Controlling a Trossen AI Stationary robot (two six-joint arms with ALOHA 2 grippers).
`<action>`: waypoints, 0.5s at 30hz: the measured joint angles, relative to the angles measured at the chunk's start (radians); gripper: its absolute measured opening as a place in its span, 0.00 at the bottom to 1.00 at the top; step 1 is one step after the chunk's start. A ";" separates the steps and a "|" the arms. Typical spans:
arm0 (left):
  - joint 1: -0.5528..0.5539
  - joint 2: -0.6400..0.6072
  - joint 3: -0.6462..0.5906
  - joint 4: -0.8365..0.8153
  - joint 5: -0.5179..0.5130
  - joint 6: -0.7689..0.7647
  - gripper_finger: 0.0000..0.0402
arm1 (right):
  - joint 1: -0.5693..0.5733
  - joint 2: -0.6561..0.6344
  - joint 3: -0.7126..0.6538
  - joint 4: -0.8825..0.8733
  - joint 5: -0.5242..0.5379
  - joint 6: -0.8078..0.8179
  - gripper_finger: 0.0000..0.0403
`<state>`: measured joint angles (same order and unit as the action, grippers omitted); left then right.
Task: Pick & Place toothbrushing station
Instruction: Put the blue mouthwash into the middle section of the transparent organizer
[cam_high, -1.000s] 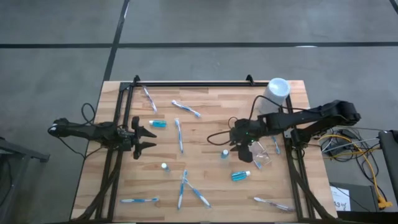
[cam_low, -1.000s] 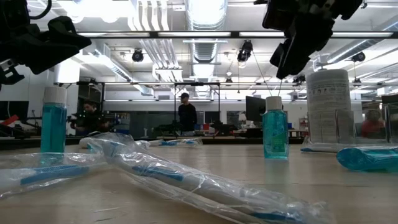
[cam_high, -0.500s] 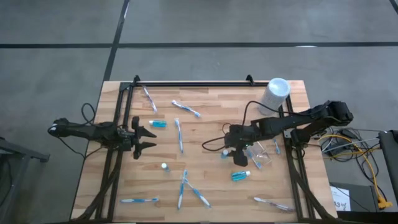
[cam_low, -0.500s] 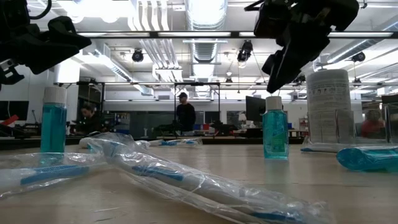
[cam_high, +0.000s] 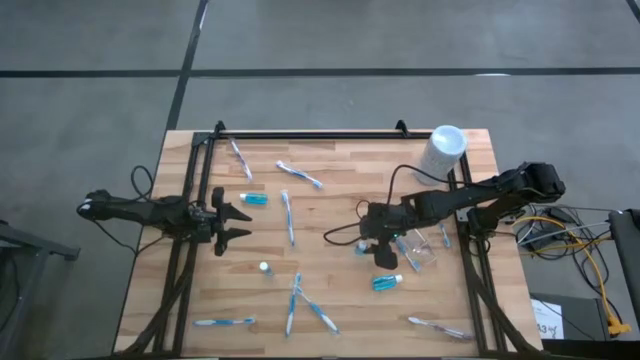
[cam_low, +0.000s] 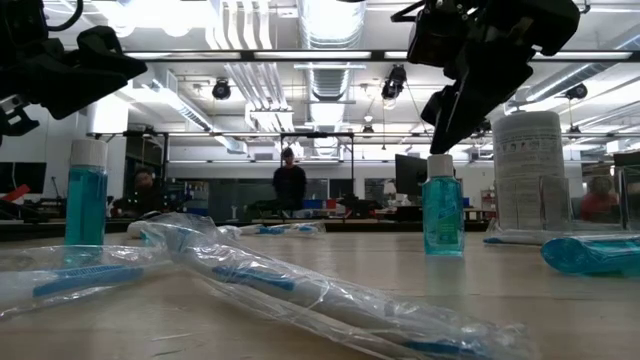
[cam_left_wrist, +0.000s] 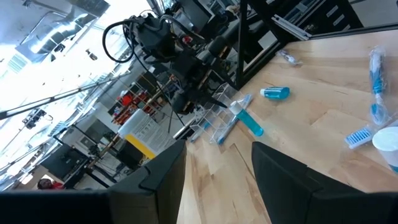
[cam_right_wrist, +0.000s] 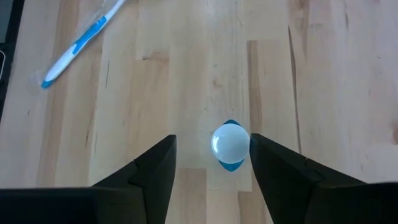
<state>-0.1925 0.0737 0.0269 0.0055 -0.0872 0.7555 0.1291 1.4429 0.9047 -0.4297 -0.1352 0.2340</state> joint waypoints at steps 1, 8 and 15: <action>0.000 0.000 0.000 0.000 0.000 0.000 0.47 | 0.000 0.000 0.000 0.000 0.000 -0.002 0.50; 0.000 0.000 0.000 0.000 0.000 0.000 0.47 | 0.004 0.000 -0.010 0.017 0.000 -0.001 0.50; 0.000 0.000 0.000 0.000 0.000 0.000 0.47 | 0.013 -0.003 -0.060 0.116 0.000 0.025 0.50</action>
<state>-0.1925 0.0737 0.0269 0.0057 -0.0869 0.7555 0.1421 1.4403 0.8443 -0.3138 -0.1356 0.2592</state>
